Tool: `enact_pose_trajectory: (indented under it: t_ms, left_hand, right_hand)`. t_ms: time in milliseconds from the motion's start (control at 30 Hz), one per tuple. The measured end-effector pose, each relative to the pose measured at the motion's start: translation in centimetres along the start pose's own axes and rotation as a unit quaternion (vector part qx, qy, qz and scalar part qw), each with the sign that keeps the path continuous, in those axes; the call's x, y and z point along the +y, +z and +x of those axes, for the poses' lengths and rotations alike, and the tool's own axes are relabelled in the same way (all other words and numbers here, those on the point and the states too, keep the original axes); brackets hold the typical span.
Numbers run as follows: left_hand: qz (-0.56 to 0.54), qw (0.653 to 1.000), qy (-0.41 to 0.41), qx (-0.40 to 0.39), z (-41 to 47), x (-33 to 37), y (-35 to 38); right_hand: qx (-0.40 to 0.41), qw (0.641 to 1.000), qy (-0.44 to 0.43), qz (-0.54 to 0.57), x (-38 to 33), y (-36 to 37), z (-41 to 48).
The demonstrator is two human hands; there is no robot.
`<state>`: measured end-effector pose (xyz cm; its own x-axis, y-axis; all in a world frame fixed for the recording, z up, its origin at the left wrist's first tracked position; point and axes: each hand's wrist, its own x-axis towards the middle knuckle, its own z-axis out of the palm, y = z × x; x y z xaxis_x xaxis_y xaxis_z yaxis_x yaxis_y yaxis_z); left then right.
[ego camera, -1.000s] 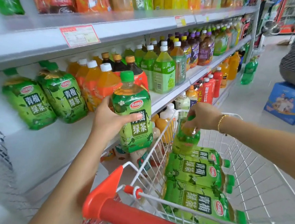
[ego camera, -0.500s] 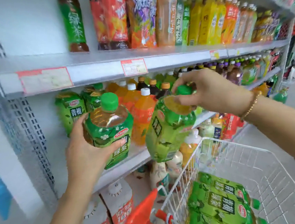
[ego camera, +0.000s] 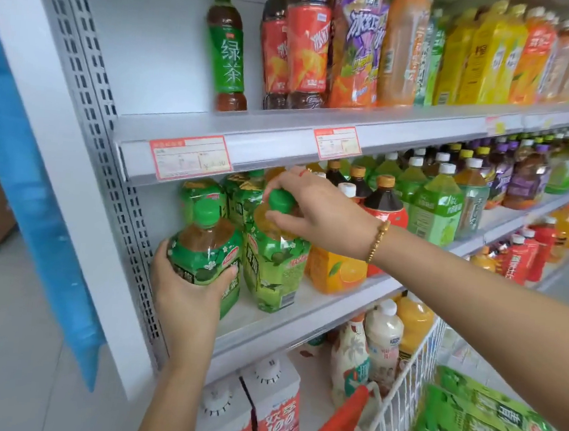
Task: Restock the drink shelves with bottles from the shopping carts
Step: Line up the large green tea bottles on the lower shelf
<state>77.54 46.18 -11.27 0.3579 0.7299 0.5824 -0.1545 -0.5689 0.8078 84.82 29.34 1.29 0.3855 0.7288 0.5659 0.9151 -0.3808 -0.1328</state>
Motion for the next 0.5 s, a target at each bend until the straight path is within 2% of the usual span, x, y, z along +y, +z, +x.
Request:
enact_pose_trajectory:
  t_ms: [133, 200, 267, 367, 433, 500]
  left_hand:
    - [-0.012, 0.999, -0.035, 0.017, 1.2, -0.8, 0.2]
    - [-0.013, 0.998, -0.055, 0.006, 2.1, -1.0, 0.5]
    - [-0.011, 0.997, -0.072, -0.001, 2.6, -1.3, 0.8]
    - [-0.013, 0.996, -0.092, 0.000, 2.4, -2.0, 1.4]
    - [-0.010, 0.994, -0.106, 0.002, 1.8, -2.4, 1.7]
    - [0.004, 0.992, -0.128, 0.001, 0.8, -2.8, 1.9]
  right_hand:
    - [-0.056, 0.998, -0.030, 0.006, 0.6, 2.1, 1.3]
    - [-0.051, 0.998, -0.015, 0.038, 1.6, 3.0, 2.0]
    - [-0.028, 0.993, 0.043, 0.109, 2.9, 3.7, 2.9]
    - [0.005, 0.955, 0.158, 0.251, 3.9, 5.4, 3.2]
    - [0.026, 0.940, 0.203, 0.273, 3.7, 7.6, 2.8]
    - [0.045, 0.935, 0.258, 0.238, 3.3, 10.2, 2.4]
